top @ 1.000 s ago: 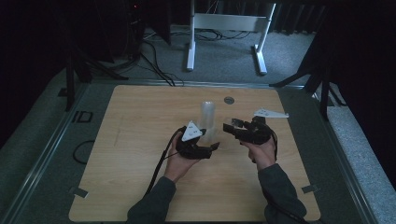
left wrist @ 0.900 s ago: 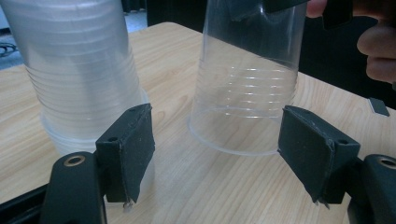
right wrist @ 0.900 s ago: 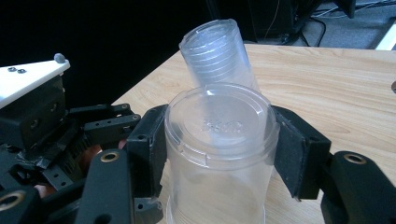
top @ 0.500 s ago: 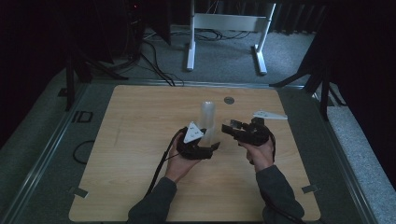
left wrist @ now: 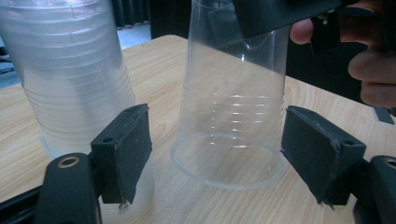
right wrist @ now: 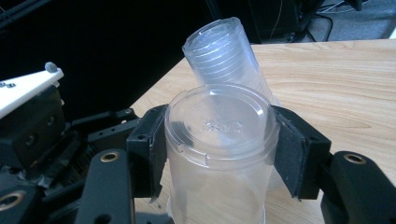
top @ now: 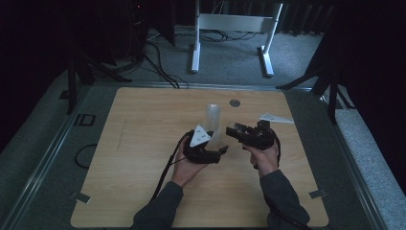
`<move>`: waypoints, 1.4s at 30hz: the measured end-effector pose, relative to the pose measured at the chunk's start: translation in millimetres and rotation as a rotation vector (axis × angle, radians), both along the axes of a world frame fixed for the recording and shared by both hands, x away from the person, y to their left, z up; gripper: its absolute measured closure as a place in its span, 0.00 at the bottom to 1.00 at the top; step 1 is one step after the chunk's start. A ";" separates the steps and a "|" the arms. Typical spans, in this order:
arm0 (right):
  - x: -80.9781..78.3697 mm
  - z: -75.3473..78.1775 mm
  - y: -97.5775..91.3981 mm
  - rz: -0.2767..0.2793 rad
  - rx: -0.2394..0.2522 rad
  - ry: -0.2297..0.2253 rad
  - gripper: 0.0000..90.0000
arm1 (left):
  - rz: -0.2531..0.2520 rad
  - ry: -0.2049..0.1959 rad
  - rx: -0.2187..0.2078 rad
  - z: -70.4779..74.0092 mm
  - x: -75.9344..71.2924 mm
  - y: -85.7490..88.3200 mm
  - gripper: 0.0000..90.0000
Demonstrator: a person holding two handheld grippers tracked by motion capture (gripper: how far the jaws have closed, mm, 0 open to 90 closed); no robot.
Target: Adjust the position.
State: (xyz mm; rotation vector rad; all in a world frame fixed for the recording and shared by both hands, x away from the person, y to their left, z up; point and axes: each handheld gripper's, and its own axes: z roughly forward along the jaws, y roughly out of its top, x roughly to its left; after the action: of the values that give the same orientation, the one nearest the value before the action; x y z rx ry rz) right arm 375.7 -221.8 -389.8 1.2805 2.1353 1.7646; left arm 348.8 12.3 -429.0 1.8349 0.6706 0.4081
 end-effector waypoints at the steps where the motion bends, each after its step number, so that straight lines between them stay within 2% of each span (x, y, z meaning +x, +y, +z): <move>1: 0.0 0.0 0.0 0.000 0.000 0.000 0.46 | 0.000 0.000 0.000 0.0 0.0 0.0 0.26; 9: 0.8 -0.6 0.5 0.008 0.033 0.013 0.46 | 0.014 -0.017 -0.007 -0.5 0.2 -4.1 0.20; 11: 1.1 -0.6 0.4 0.013 0.044 0.019 0.46 | 0.001 -0.009 -0.019 -1.0 1.5 -4.7 0.20; 13: 1.2 -1.0 1.1 0.013 0.052 0.025 0.46 | 0.016 -0.019 -0.012 -1.7 1.3 -6.4 0.20; 15: 1.7 -2.0 1.6 0.018 0.068 0.033 0.46 | 0.011 -0.018 -0.025 -2.3 1.4 -7.7 0.20; 25: 3.6 -4.8 0.6 0.025 0.126 0.061 0.46 | 0.019 -0.027 -0.035 -4.8 1.8 -11.2 0.21; 34: 4.4 -5.7 -1.0 0.032 0.157 0.075 0.46 | 0.015 -0.019 -0.033 -8.1 2.6 -13.0 0.22; 42: 4.3 -4.9 -1.3 0.036 0.164 0.077 0.46 | 0.017 -0.017 -0.034 -10.3 2.6 -13.6 0.25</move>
State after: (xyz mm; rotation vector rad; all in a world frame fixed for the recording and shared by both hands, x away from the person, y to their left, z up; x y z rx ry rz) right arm 380.1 -223.1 -394.8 1.3762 2.1029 1.9726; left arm 351.4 -1.3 -439.3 1.7930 0.6776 0.4213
